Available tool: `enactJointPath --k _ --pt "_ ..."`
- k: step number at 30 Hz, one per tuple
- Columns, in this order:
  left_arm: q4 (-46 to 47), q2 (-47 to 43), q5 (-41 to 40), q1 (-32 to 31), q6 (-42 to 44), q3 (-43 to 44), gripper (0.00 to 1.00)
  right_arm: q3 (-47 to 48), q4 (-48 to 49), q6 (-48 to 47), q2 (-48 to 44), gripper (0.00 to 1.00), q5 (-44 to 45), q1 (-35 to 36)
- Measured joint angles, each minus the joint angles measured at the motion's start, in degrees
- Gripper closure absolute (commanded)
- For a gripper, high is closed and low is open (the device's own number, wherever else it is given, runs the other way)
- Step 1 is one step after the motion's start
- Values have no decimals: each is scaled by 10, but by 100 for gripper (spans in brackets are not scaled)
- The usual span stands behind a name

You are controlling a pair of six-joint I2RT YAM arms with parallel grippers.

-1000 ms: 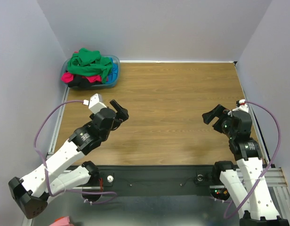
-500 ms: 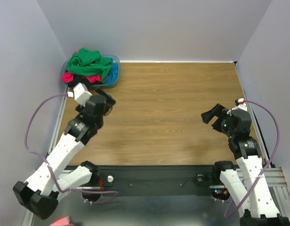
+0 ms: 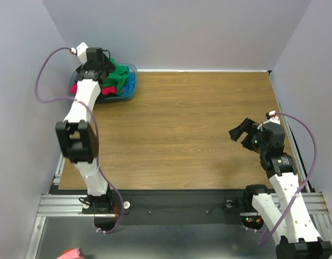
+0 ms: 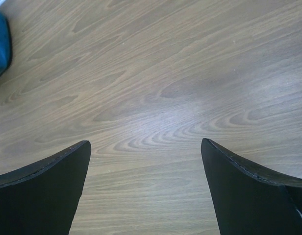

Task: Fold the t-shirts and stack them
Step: Grab the tshirt from the pile, then move the tshirt to the center of the board

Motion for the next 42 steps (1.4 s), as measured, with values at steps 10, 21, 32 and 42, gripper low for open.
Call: enactJointPath --k 10,21,32,42 --pt "-99 311 10 7 23 282 58 -2 4 -11 40 0 -6 0" --pt "-136 275 6 12 30 284 100 -2 4 -15 40 0 -7 0" --pt "-131 -10 34 -29 60 260 100 -2 4 -15 22 0 -15 0" --pt "-58 -129 157 -238 100 206 99 -2 4 -14 6 0 -19 0"
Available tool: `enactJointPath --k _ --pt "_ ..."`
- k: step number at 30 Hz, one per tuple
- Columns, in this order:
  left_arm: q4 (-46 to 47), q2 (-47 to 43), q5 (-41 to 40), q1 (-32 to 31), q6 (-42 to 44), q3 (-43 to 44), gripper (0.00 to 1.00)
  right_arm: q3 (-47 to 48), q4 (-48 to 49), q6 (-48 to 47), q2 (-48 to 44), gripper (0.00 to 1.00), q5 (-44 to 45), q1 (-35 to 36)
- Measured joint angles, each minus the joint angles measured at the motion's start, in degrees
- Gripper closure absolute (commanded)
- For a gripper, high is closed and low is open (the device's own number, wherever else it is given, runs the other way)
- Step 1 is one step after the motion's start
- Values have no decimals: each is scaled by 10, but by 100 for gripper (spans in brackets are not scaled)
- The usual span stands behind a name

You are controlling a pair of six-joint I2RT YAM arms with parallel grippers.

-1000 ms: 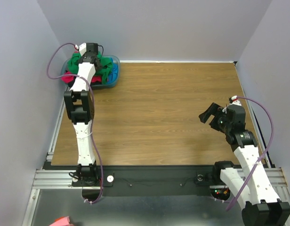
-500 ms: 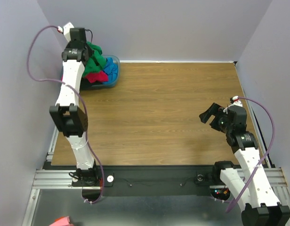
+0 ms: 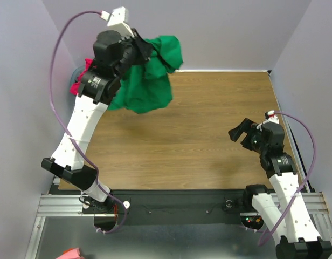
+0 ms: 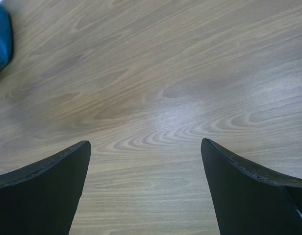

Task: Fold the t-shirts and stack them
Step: Move the tshirt to the center of the board, then flatten the tshirt out

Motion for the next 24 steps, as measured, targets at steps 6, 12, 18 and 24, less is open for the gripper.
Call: enactJointPath --k 6,12,18,24 --pt "49 -12 71 -38 3 -123 99 0 -2 2 -36 0 4 0" --pt "101 -70 17 -36 -26 -391 2 0 -7 4 -54 0 30 0" --pt "104 -174 -10 -35 -80 -630 2 3 -9 0 -4 0 -2 0" --pt "109 -305 -41 -35 -137 -739 1 4 21 2 62 0 -87 12"
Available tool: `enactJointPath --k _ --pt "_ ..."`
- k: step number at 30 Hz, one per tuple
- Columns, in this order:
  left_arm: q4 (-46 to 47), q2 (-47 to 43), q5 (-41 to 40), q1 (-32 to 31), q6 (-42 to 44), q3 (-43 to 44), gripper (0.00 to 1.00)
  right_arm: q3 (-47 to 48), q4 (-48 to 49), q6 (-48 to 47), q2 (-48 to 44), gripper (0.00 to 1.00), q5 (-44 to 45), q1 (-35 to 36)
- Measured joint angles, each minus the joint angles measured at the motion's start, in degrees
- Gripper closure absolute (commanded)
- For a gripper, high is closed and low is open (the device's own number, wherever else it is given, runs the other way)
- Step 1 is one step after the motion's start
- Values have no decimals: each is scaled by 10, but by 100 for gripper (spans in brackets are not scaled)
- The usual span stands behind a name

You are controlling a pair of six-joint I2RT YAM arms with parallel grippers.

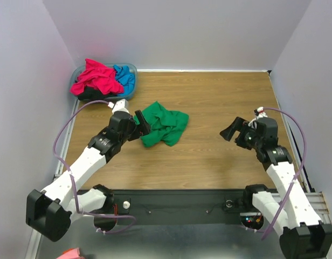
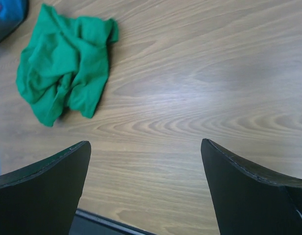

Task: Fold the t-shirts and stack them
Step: Flatten the tshirt out

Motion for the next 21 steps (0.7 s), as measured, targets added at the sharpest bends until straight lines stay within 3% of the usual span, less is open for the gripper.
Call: enactJointPath --k 2,7,8,10,21 --pt "4 -12 -5 0 -14 -16 1 0 21 4 19 0 -5 28" --pt "8 20 -5 0 -34 -29 2 26 75 20 120 0 55 186" --pt "13 28 -5 0 -35 -29 2 54 84 23 177 0 76 237" --pt "24 61 3 0 -33 -12 2 93 100 32 248 0 96 274" --pt "57 306 22 -5 -3 195 3 291 147 77 515 0 244 281"
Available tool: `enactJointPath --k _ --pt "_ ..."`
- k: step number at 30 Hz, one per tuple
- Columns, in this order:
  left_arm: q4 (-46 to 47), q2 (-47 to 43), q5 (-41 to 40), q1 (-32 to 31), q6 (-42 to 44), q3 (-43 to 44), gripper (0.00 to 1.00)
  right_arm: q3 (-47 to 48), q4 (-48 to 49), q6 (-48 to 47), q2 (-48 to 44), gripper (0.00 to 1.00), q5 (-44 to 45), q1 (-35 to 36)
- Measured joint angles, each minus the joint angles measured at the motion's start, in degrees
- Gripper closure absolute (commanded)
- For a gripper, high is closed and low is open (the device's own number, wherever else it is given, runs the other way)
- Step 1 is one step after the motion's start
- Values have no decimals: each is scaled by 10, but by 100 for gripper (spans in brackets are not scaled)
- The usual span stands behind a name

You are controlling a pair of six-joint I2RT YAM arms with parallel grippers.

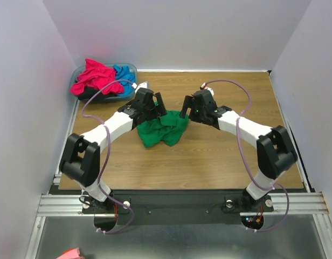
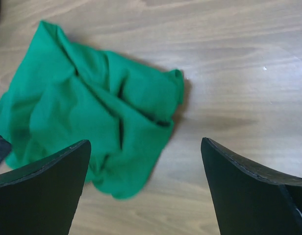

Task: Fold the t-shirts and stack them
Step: Flatten the tshirt out

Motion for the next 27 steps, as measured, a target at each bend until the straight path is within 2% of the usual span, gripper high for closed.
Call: enactJointPath --k 6,7,8,9,10,11,12,13,14,18,19,23,27 --pt "-19 95 -21 -4 13 63 7 62 10 45 97 5 14 -2" --pt "-24 111 -22 -4 15 72 11 69 10 50 110 6 13 -3" --pt "-26 122 -23 -4 17 77 19 74 10 54 120 8 13 -5" --pt "-29 133 -24 -4 18 83 28 80 10 57 133 15 11 -5" --pt "-32 146 -25 -5 21 92 54 88 8 59 146 18 9 -6" --pt "-32 158 -26 -5 23 97 65 93 8 58 153 22 7 -6" --pt "-33 166 -25 -5 28 100 79 100 9 60 162 36 4 -6" --pt "-35 171 -25 -5 26 102 97 105 9 60 168 41 1 -7" --pt "-36 177 -26 -5 29 104 100 108 8 61 171 47 0 -8" --pt "-49 185 -31 -7 30 107 100 113 8 59 173 66 -7 -10" --pt "-52 183 -34 -8 30 107 100 113 9 59 173 76 -9 -10" --pt "-57 164 -40 -8 30 102 100 113 9 59 173 100 -14 -12" --pt "-62 78 -41 -8 30 68 100 108 11 57 169 100 -14 -13"
